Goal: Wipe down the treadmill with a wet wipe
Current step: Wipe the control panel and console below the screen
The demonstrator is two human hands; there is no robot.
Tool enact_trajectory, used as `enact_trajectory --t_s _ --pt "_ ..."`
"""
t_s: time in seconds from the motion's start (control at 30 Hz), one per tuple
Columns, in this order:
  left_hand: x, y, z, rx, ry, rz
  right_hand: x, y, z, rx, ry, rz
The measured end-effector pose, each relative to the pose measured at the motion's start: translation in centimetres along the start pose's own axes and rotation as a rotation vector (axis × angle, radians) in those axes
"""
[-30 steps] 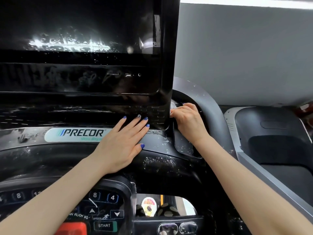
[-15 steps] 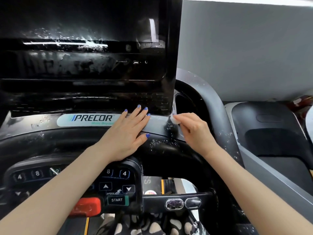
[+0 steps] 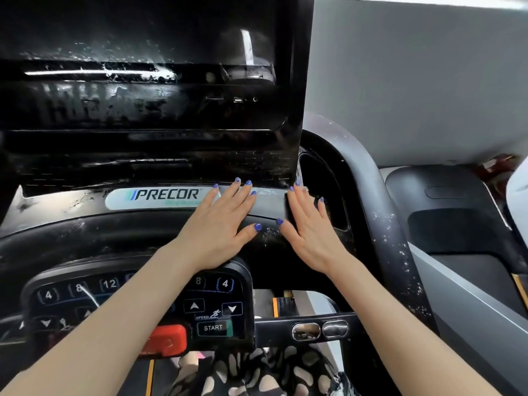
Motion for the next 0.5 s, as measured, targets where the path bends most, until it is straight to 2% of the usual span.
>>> enact_trajectory --t_s 0.17,0.37,0.5 --pt "0.0 0.0 -0.1 0.009 -0.004 0.008 -4.2 0.0 -1.4 -0.071 0.048 0.062" --pt "-0.1 -0.1 0.1 0.013 0.005 0.019 1.0 0.1 -0.1 -0.014 -0.004 0.018" --pt "-1.1 -0.3 0.2 -0.020 0.018 0.055 -1.9 1.3 -0.7 0.012 0.072 0.163"
Point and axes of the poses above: each hand's wrist, its own x-axis towards the middle knuckle, its own z-axis out of the back of the hand, y = z × x, the point moved 8 cm from there along x, towards the middle knuckle, and after that the axes turned 10 degrees about z, right-handed, at the moved point
